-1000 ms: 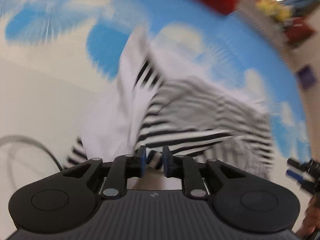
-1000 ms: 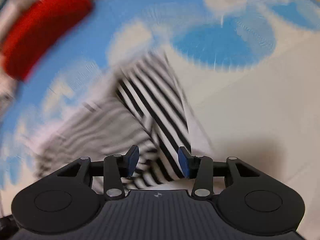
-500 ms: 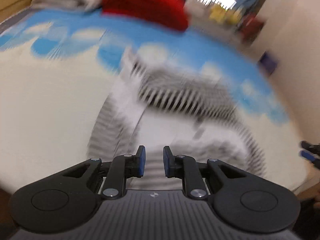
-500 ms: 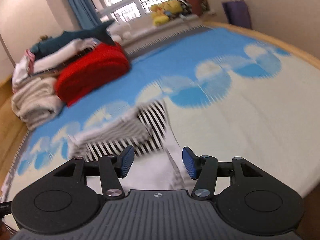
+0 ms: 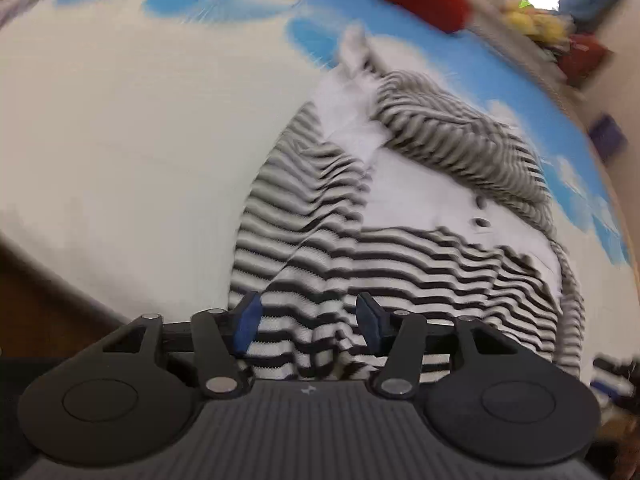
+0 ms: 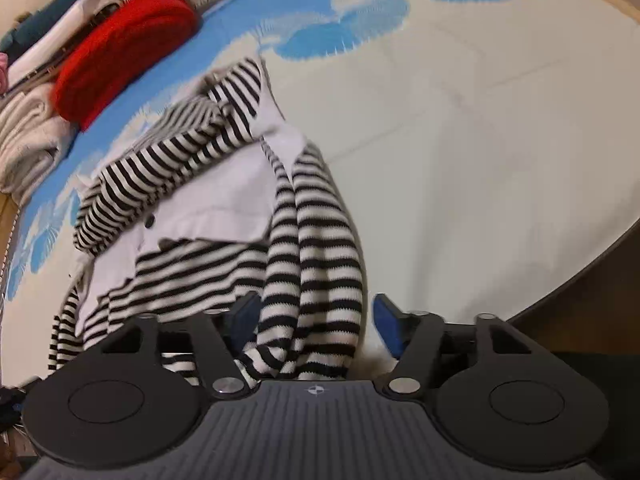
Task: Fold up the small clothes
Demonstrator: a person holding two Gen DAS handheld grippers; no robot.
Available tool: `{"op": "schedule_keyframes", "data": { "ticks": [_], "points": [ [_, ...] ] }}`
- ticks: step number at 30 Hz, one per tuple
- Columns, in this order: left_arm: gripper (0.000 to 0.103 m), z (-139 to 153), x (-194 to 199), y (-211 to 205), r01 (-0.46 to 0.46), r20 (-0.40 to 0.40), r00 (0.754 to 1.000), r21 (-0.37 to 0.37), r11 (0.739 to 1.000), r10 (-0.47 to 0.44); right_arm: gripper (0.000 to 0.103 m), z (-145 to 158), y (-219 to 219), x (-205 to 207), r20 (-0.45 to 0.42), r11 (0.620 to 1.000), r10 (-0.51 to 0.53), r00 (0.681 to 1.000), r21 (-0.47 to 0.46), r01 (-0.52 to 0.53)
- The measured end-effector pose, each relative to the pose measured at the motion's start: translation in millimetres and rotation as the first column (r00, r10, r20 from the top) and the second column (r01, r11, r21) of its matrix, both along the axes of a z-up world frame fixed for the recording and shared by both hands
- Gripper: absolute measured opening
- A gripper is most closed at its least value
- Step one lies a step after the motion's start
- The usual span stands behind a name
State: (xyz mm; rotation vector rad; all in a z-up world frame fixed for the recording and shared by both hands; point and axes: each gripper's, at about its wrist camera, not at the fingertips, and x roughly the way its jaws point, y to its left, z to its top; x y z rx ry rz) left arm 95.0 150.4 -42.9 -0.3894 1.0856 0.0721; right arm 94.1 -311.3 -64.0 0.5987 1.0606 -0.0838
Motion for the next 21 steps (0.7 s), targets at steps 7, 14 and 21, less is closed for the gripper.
{"op": "schedule_keyframes", "data": {
  "ticks": [7, 14, 21],
  "points": [
    [0.077, -19, 12, 2, -0.024, -0.073, 0.997, -0.012, 1.0, 0.023, 0.077, -22, 14, 16, -0.078, 0.999, 0.036, 0.996, 0.016, -0.035],
    [0.077, -37, 17, 3, -0.051, -0.13, 0.99, 0.018, 0.999, 0.052, 0.079, -31, 23, 20, -0.112, 0.999, 0.045, 0.993, -0.022, -0.047],
    [0.023, -34, 12, -3, -0.005, -0.11, 0.994, 0.026, 1.0, 0.008, 0.025, -26, 28, 17, -0.076, 0.997, 0.08, 0.994, -0.009, -0.081]
  ]
}}
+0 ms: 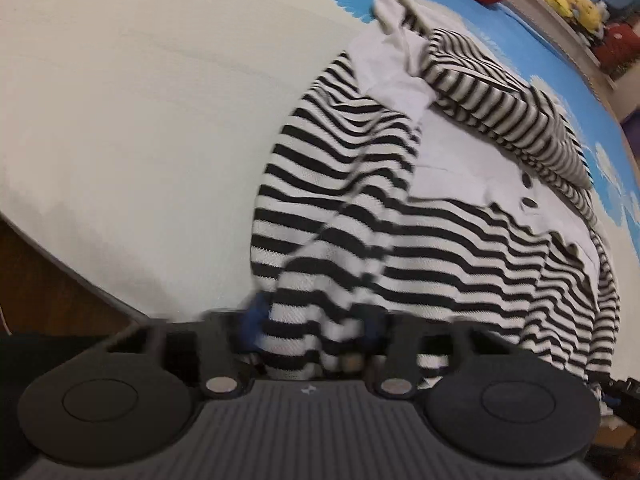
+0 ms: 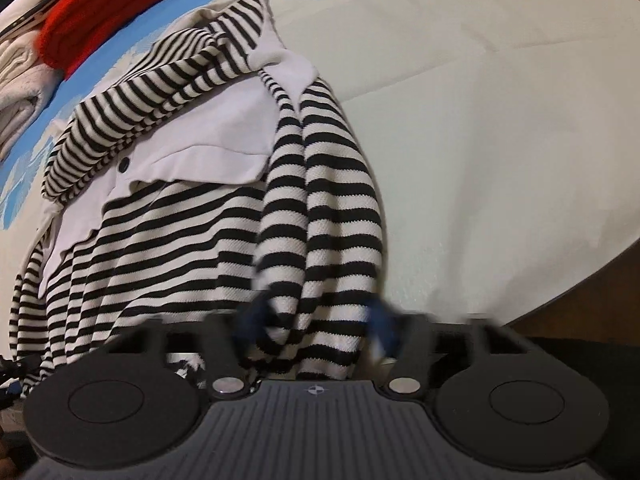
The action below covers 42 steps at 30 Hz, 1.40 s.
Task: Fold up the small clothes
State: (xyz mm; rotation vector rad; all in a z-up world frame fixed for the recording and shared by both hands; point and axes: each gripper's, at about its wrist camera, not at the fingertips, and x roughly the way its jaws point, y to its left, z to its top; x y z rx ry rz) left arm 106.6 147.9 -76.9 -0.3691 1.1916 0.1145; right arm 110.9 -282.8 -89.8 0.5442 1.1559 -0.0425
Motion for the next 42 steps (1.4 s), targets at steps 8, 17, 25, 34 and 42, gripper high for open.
{"op": "schedule_keyframes", "data": {
  "ticks": [8, 17, 25, 34, 42],
  "points": [
    [0.009, 40, -22, -4, 0.045, 0.135, 0.99, -0.06, 0.997, -0.037, 0.007, 36, -41, -23, 0.102, 0.989, -0.142, 0.985, 0.067, 0.135],
    [0.044, 11, -13, 7, -0.022, -0.031, 0.999, -0.082, 0.996, 0.02, 0.042, 3, -24, -15, -0.065, 0.996, -0.083, 0.994, 0.007, 0.084],
    [0.048, 4, -11, 7, -0.026, -0.064, 0.998, -0.08, 0.996, 0.021, 0.047, -4, -16, -13, -0.098, 0.999, -0.054, 0.994, -0.001, 0.054],
    [0.052, 2, -12, 7, -0.033, -0.074, 0.997, -0.075, 0.997, 0.028, 0.048, -4, -14, -14, -0.097, 1.0, -0.02, 0.995, 0.002, 0.021],
    [0.053, 1, -12, 6, -0.034, -0.079, 0.996, -0.068, 0.997, 0.029, 0.048, -4, -12, -13, -0.095, 1.0, -0.008, 0.995, 0.001, 0.008]
  ]
}}
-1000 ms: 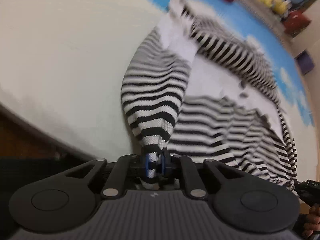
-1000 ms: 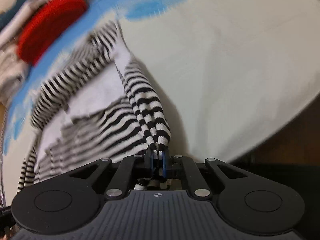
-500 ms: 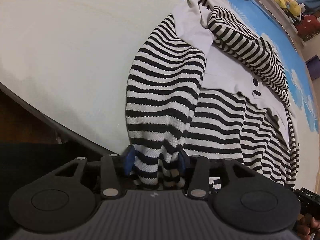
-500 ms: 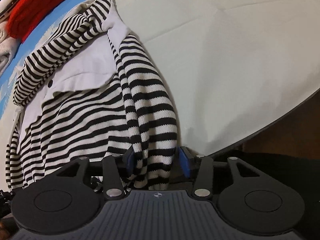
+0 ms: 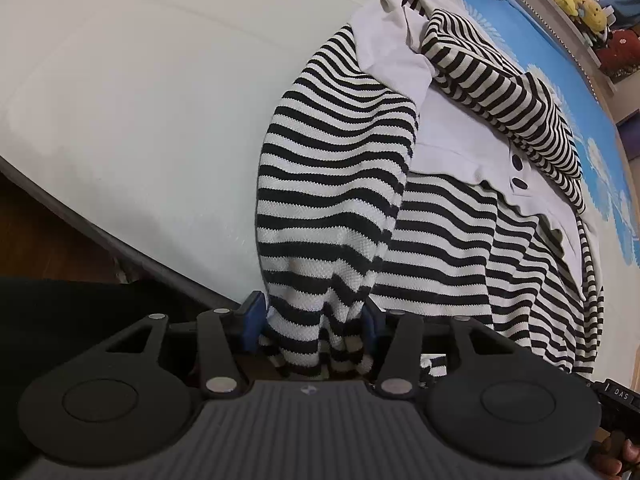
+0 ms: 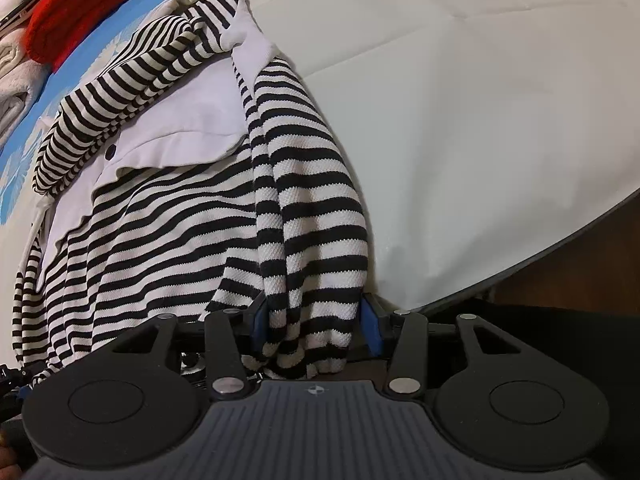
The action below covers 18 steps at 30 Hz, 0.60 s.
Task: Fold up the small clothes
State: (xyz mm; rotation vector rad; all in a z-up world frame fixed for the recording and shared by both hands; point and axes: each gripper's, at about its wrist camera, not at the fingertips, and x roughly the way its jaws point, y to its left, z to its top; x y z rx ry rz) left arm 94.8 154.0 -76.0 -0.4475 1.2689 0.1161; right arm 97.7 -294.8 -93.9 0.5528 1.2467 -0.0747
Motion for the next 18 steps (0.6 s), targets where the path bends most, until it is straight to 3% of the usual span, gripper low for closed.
{"op": "schedule_keyframes", "data": {
  "ticks": [3, 4, 5, 8, 13, 18],
  "points": [
    [0.052, -1, 0, -2, 0.006, 0.0, 1.0, 0.003, 1.0, -0.006, 0.048, 0, 1, 0, 0.006, 1.0, 0.007, 1.0, -0.004, -0.007],
    [0.048, -1, 0, -2, 0.009, 0.001, 1.0, 0.003, 1.0, -0.009, 0.043, 1, 1, 0, 0.012, 1.0, 0.011, 1.0, -0.004, -0.011],
    [0.036, -1, 0, -3, 0.013, 0.005, 1.0, -0.001, 1.0, -0.013, 0.031, 1, 1, 0, 0.017, 1.0, 0.015, 1.0, 0.001, -0.015],
    [0.011, 3, -1, -5, 0.043, 0.035, 0.999, -0.01, 0.999, -0.042, 0.013, 7, 1, -1, 0.057, 1.0, 0.021, 0.998, 0.018, -0.022],
    [0.009, 32, -1, -11, 0.112, 0.113, 0.987, 0.013, 0.994, -0.113, 0.009, 39, -11, -5, 0.184, 0.999, -0.017, 0.983, 0.042, 0.01],
    [0.009, 87, -7, -8, 0.186, 0.22, 0.958, 0.0, 0.983, -0.181, 0.009, 95, -36, -14, 0.322, 0.994, -0.047, 0.946, 0.111, 0.012]
  ]
}}
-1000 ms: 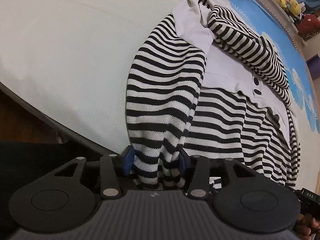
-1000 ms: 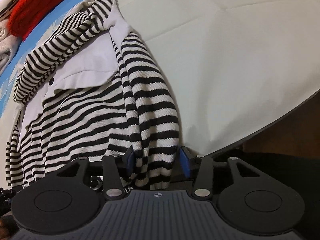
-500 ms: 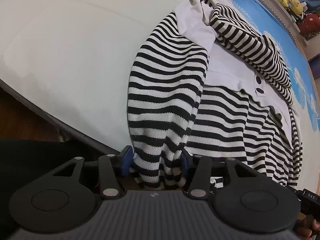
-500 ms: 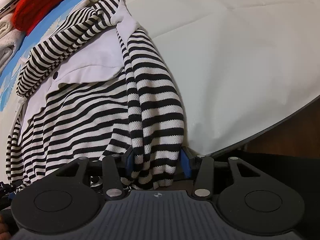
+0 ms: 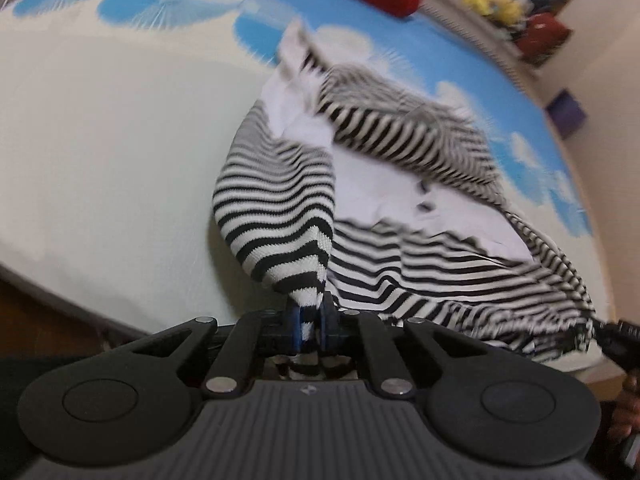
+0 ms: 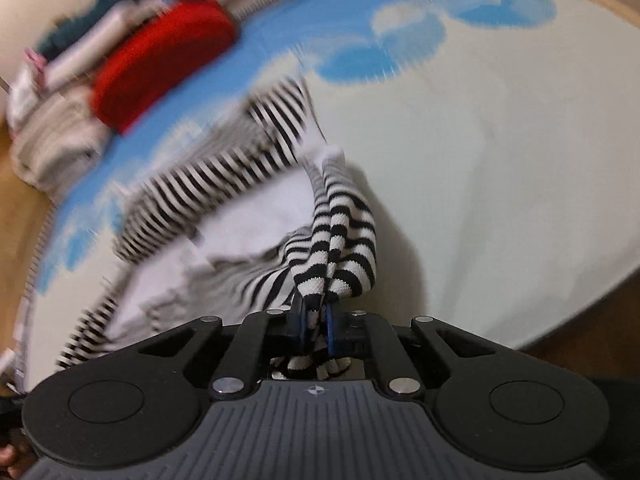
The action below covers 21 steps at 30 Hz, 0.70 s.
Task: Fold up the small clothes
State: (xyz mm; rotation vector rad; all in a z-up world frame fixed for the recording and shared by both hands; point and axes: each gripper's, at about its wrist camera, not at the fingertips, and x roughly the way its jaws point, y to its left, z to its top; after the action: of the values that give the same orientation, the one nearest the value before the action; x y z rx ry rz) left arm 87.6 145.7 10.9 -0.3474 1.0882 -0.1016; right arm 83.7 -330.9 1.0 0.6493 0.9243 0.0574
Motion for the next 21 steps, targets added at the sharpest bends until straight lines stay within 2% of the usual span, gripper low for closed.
{"op": "schedule_keyframes", "data": {
  "ticks": [7, 10, 13, 15, 21],
  "points": [
    [0.009, 90, -45, 22, 0.12, 0.085, 0.99, -0.099, 0.988, -0.111, 0.008, 86, -20, -65, 0.106, 0.993, 0.11, 0.988, 0.036, -0.114],
    [0.009, 110, -63, 34, 0.133, 0.12, 0.986, -0.152, 0.979, -0.115, 0.008, 107, -26, -89, 0.15, 0.987, 0.149, 0.977, 0.044, -0.157],
    [0.009, 102, -54, 36, 0.114, 0.103, 0.99, -0.184, 0.976, -0.096, 0.008, 101, -31, -77, 0.131, 0.986, 0.137, 0.982, 0.08, -0.149],
    [0.009, 88, -30, 38, 0.091, 0.078, 0.994, -0.193, 0.977, -0.077, 0.008, 86, -29, -51, 0.103, 0.988, 0.129, 0.986, 0.07, -0.137],
    [0.009, 23, 90, 50, -0.02, -0.004, 1.0, -0.22, 0.975, 0.019, 0.008, 37, -16, 71, 0.04, 0.991, 0.116, 0.992, 0.055, -0.118]
  ]
}}
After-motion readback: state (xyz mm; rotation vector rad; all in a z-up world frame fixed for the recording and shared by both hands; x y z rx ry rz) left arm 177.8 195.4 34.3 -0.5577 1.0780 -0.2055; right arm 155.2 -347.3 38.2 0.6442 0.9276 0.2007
